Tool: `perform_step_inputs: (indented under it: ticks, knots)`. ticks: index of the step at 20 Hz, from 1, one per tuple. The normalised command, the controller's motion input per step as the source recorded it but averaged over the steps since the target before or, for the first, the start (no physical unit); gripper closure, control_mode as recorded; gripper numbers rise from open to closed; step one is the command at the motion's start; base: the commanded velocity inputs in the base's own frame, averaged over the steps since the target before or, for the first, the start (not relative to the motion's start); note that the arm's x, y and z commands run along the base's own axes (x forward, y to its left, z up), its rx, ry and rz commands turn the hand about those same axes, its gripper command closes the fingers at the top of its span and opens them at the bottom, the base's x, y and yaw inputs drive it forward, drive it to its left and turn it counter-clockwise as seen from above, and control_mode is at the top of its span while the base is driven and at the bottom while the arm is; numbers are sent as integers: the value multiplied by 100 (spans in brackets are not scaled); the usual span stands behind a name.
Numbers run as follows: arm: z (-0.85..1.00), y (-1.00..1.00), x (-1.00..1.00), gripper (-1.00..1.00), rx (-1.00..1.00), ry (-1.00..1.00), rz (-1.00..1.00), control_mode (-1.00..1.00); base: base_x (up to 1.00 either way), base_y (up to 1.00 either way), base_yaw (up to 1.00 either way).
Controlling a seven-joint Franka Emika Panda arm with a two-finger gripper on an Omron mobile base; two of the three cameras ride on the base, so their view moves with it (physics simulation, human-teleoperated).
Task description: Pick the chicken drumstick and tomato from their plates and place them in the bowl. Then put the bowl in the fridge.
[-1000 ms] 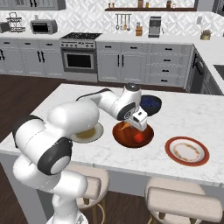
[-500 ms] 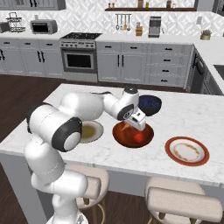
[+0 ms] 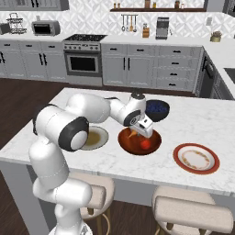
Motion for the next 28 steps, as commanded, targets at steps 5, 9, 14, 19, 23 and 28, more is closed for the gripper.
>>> perform_step_inputs:
  ticks: [5,9,14,19,23,28]
  knots:
    - [0,0,0,-100,0,2,0,-100,0,0,0]
    - [0,0,0,-100,0,0,0,-100,0,0,0]
    - [16,-32,-77,-100,2,-1,-9,-100,0,0,0]
    - [2,-48,-100,-100,4,-1,-20,-100,0,0,0]
    - [-13,-34,-52,-100,8,-4,-24,-100,0,0,0]
    - [-20,-5,5,-100,21,-4,-7,-100,0,0,0]
